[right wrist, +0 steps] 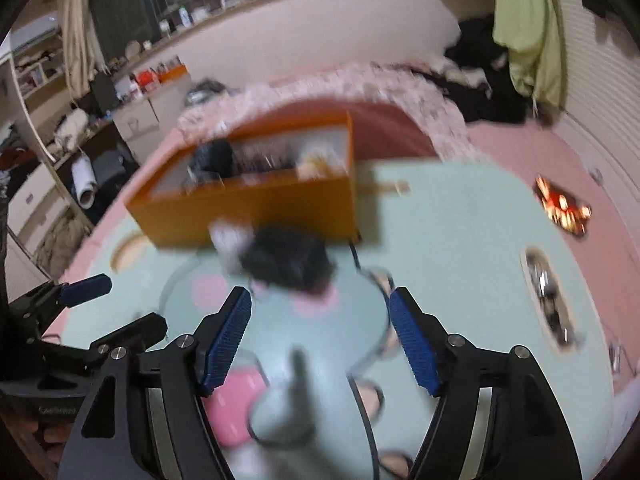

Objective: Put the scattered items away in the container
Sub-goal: 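Drop the metal clip into the box with the left tool while the right tool drops the deck in, then grasp the black textured case with the right tool and lift it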

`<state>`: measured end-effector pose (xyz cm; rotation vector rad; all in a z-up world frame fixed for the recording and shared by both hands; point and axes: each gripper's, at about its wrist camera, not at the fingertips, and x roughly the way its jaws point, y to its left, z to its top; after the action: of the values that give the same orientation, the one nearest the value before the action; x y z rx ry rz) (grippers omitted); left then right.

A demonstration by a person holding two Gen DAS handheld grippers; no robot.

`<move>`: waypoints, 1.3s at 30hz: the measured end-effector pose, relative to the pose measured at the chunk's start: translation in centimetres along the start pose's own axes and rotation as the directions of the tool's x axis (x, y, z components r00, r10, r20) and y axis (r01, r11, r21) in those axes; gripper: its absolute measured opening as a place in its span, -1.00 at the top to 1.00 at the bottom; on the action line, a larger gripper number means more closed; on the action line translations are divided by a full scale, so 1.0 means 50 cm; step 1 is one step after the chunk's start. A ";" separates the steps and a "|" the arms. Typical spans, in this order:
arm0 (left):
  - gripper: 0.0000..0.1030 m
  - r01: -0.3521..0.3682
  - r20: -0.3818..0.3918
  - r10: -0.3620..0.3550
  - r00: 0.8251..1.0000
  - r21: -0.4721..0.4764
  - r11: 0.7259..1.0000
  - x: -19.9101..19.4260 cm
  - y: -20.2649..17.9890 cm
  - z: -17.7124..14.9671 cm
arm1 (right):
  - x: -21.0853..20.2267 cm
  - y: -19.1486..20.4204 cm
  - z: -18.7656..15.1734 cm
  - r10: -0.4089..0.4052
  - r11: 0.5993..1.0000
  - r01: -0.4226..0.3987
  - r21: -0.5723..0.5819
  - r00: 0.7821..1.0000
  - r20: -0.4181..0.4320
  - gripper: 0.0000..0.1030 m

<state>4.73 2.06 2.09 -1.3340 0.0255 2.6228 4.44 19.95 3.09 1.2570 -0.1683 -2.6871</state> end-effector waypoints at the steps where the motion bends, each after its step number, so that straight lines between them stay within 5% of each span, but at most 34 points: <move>1: -0.90 0.000 -0.009 0.000 1.000 -0.006 1.000 0.005 -0.003 -0.007 | 0.005 -0.002 -0.006 -0.006 1.000 0.006 0.002 1.000 -0.023 -0.40; 5: -1.00 -0.065 -0.032 0.066 0.997 0.031 0.997 0.027 -0.015 -0.035 | 0.019 -0.003 -0.021 -0.041 0.999 0.041 -0.001 0.997 -0.065 -0.44; 9: -1.00 -0.065 -0.014 0.065 0.998 0.027 0.998 0.028 -0.021 -0.044 | 0.034 0.012 -0.028 -0.056 0.997 0.051 -0.055 0.994 -0.088 -0.99; 17: -1.00 -0.047 0.007 0.046 0.999 0.046 0.998 0.027 -0.023 -0.050 | 0.051 0.019 -0.031 -0.138 0.985 0.127 -0.119 0.986 -0.090 -0.99; 26: -1.00 -0.047 0.013 0.046 0.999 0.047 0.998 0.022 -0.021 -0.055 | 0.053 0.019 -0.034 -0.132 0.985 0.120 -0.127 0.987 -0.093 -0.99; 35: -1.00 -0.043 0.015 0.042 0.999 0.044 0.998 0.020 -0.019 -0.054 | 0.046 0.012 -0.028 -0.059 0.994 0.050 -0.099 0.995 -0.085 -0.99; 39: -1.00 -0.043 0.016 0.042 0.999 0.043 0.998 0.019 -0.018 -0.055 | 0.043 0.014 0.001 -0.001 0.998 -0.002 -0.059 0.998 -0.060 -0.84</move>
<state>6.55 2.80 -0.21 -1.3132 0.1096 2.6515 3.12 18.84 1.64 1.3183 -0.0803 -2.6292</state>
